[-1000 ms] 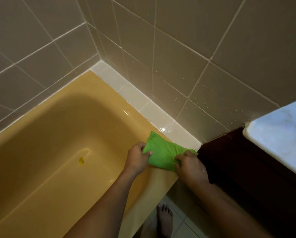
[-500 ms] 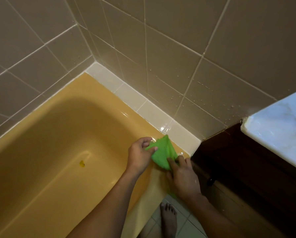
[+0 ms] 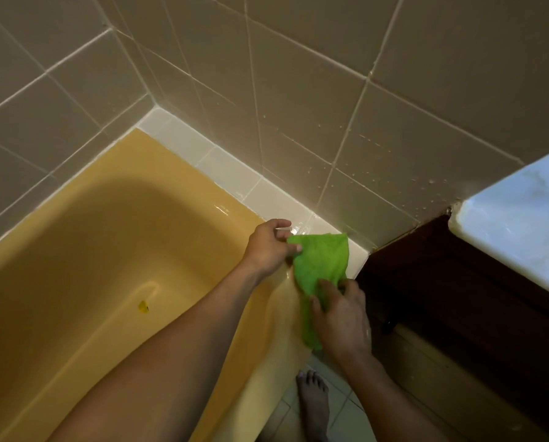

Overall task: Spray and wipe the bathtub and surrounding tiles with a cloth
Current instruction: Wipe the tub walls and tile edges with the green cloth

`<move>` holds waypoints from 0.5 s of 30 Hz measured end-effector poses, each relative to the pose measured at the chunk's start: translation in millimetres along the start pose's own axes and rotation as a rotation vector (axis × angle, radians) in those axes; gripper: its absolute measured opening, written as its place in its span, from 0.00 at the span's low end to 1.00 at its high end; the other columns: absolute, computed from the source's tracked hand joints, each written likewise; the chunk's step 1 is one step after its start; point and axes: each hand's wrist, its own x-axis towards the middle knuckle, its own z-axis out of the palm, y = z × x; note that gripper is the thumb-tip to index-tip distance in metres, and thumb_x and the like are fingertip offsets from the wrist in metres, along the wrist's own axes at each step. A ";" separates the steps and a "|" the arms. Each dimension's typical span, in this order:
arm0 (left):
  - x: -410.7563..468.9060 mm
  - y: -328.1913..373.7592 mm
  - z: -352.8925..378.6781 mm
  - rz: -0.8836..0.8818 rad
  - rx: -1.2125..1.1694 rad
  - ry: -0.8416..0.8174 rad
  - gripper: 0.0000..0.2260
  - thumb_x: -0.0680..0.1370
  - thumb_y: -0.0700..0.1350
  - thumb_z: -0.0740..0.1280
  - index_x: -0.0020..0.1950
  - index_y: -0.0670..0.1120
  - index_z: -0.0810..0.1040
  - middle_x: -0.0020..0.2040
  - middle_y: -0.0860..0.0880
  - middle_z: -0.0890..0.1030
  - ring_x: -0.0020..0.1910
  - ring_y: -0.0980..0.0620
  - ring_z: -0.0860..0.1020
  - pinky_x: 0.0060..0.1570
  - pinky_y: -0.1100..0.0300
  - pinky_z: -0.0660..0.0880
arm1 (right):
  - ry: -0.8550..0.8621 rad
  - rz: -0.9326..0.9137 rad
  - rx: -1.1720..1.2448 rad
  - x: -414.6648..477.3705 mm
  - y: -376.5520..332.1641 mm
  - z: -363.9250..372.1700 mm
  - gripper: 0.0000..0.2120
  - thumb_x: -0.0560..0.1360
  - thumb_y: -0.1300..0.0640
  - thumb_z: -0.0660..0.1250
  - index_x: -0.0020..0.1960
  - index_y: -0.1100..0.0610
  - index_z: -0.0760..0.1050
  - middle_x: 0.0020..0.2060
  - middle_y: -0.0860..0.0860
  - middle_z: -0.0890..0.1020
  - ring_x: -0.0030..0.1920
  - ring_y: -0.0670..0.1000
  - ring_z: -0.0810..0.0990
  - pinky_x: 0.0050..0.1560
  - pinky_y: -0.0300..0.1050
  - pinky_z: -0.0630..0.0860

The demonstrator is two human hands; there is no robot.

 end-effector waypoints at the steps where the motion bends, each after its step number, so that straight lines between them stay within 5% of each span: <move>1: 1.3 -3.6 0.5 -0.005 0.017 -0.004 0.24 0.71 0.32 0.78 0.63 0.45 0.77 0.60 0.42 0.81 0.55 0.49 0.81 0.61 0.51 0.79 | 0.030 -0.039 -0.039 0.6 1.0 1.4 0.21 0.80 0.46 0.65 0.72 0.48 0.73 0.64 0.55 0.70 0.65 0.56 0.70 0.63 0.52 0.74; 3: 3.0 -7.7 3.3 0.020 0.080 0.006 0.21 0.71 0.34 0.78 0.61 0.47 0.79 0.54 0.45 0.81 0.48 0.52 0.79 0.57 0.53 0.80 | 0.114 -0.100 -0.103 5.1 4.3 4.8 0.23 0.77 0.47 0.69 0.72 0.47 0.73 0.67 0.57 0.71 0.66 0.58 0.69 0.62 0.55 0.73; 8: 5.0 3.9 10.7 0.128 0.108 0.006 0.17 0.71 0.31 0.75 0.53 0.50 0.83 0.43 0.48 0.80 0.38 0.54 0.77 0.49 0.54 0.80 | 0.053 -0.299 -0.175 16.2 15.2 17.4 0.29 0.81 0.48 0.62 0.80 0.44 0.57 0.82 0.51 0.51 0.81 0.56 0.51 0.75 0.62 0.63; 12: 1.5 10.4 20.3 0.254 -0.017 -0.121 0.17 0.72 0.27 0.72 0.51 0.48 0.82 0.46 0.47 0.84 0.42 0.56 0.82 0.50 0.59 0.81 | 0.047 -0.252 -0.186 12.3 11.3 20.0 0.30 0.81 0.47 0.62 0.80 0.50 0.59 0.76 0.54 0.66 0.75 0.57 0.64 0.70 0.57 0.71; 15: 4.8 5.0 21.2 0.358 0.187 -0.124 0.13 0.75 0.33 0.72 0.56 0.47 0.83 0.52 0.50 0.85 0.49 0.56 0.81 0.57 0.60 0.79 | 0.069 -0.145 -0.185 12.4 10.7 17.7 0.31 0.81 0.42 0.61 0.80 0.47 0.58 0.78 0.57 0.61 0.76 0.57 0.62 0.69 0.54 0.69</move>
